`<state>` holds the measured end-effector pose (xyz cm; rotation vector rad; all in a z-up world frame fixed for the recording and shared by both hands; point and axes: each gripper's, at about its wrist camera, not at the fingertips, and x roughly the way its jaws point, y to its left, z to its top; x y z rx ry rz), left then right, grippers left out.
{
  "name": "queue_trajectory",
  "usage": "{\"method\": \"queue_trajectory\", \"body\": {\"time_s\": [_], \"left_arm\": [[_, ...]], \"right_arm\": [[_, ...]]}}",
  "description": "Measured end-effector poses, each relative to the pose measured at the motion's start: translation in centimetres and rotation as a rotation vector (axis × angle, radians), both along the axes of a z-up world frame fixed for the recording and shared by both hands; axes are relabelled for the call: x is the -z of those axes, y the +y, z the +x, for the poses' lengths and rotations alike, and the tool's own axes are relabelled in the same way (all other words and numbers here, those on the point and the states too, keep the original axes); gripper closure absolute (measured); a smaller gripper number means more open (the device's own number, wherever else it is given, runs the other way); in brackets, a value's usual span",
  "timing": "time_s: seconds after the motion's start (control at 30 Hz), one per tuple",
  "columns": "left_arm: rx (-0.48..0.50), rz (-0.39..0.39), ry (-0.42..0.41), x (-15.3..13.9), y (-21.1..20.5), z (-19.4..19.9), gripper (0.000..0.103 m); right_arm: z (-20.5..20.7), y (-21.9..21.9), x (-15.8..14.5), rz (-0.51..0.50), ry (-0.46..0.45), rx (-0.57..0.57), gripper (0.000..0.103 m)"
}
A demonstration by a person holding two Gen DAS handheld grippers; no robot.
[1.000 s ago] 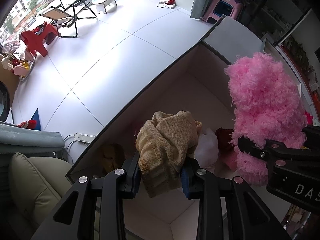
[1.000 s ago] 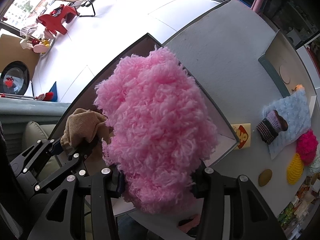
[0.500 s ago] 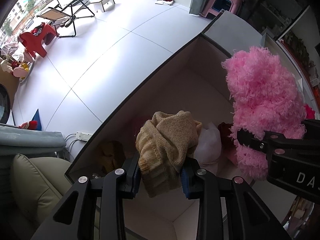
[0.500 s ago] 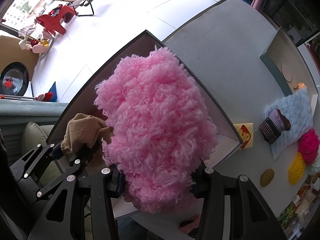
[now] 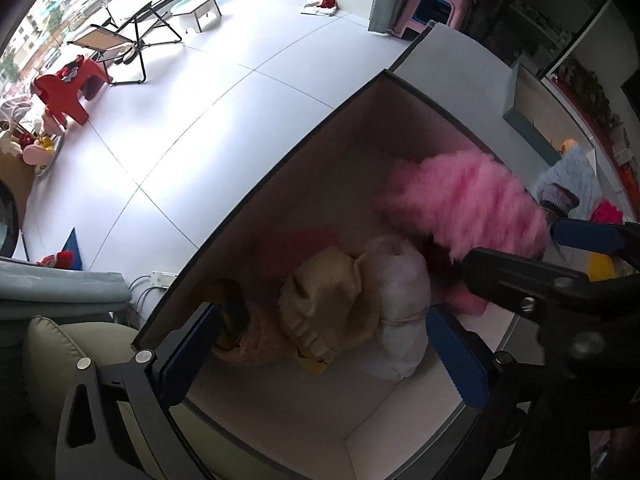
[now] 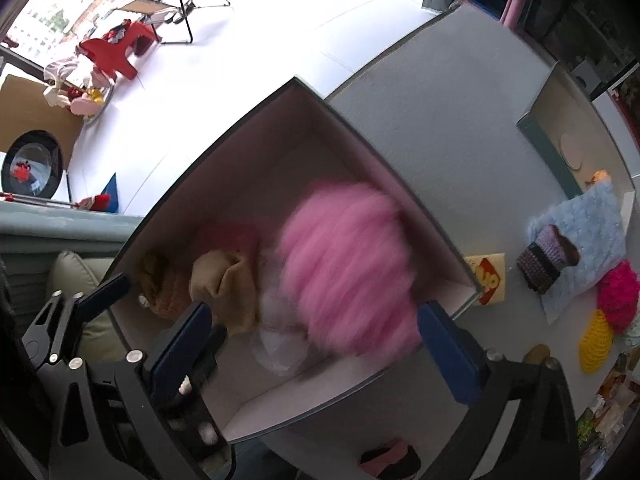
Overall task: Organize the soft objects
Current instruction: 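Open both tools to drop the glove and yarn ball into the box, then move both tools back over the table toward the remaining soft objects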
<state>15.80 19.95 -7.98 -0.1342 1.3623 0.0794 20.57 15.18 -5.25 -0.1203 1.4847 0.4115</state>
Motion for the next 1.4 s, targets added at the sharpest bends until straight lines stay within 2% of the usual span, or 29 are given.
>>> {"method": "queue_trajectory", "body": {"time_s": [0.17,0.43,0.73,0.9,0.97,1.1,1.23,1.4], "left_arm": [[0.019,0.011,0.011,-0.1,-0.7,-0.5,0.000],[0.109,0.042,0.016,-0.8,-3.7,-1.1,0.000],[0.315,0.049,0.011,-1.9,-11.2,-2.4,0.000],[0.509,0.053,0.035,-1.6,-16.9,-4.6,0.000],[0.591,0.047,0.063,-0.9,-19.1,-5.7,0.000],[0.686,0.037,0.144,1.5,-22.5,-7.6,0.000],[0.727,0.030,0.226,4.5,-25.3,-9.7,0.000],[0.727,0.051,0.281,7.4,-27.5,-11.3,0.000]], "right_arm": [[-1.0,-2.1,-0.2,0.005,-0.006,0.047,0.000],[-2.8,-7.4,-0.5,0.030,0.013,0.172,0.000],[-6.2,-16.1,0.3,0.020,0.045,0.373,0.000],[-9.3,-22.0,1.9,0.012,0.084,0.507,0.000],[-10.9,-24.4,2.6,0.011,0.103,0.568,0.000],[-14.2,-28.0,3.8,0.004,0.138,0.661,0.000],[-17.5,-31.1,5.2,0.003,0.187,0.743,0.000],[-20.8,-33.8,6.9,0.008,0.236,0.808,0.000]]}}
